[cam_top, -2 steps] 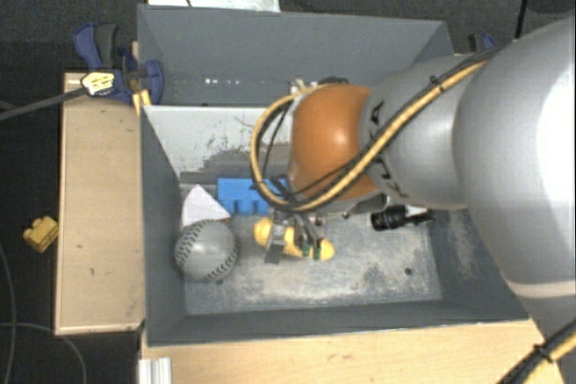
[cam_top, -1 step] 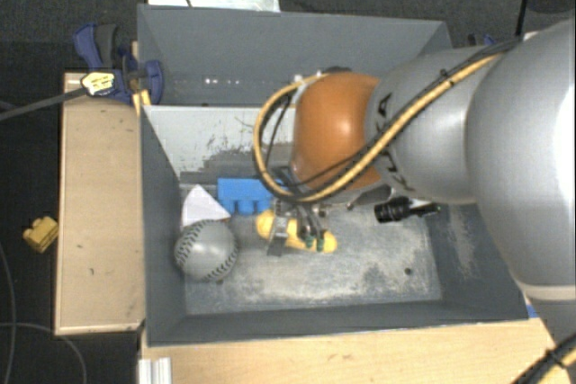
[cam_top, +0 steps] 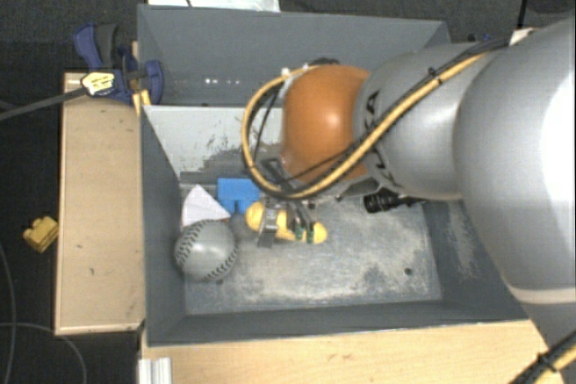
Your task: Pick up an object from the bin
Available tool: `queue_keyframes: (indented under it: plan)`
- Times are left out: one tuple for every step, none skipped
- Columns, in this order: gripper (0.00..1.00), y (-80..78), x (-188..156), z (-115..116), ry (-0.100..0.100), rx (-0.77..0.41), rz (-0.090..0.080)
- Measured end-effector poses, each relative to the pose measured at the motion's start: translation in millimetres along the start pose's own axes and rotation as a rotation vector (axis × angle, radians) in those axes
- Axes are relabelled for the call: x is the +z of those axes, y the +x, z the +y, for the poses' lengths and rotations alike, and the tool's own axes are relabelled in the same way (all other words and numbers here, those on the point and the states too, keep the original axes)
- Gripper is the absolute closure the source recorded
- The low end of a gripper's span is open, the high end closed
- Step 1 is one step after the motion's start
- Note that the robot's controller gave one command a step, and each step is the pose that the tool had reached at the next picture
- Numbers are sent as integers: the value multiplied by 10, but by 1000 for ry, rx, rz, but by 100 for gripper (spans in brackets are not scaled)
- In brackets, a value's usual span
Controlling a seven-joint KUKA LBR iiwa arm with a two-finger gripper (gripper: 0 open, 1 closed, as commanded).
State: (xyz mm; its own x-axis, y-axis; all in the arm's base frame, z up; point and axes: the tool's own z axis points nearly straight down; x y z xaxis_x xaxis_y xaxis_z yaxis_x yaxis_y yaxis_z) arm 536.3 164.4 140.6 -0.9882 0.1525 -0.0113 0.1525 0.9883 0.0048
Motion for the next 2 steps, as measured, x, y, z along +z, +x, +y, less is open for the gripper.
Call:
queue_keyframes:
  plan:
    - [100,13,101,15,2,-1,7]
    - [100,-105,83,217,3,-172,10]
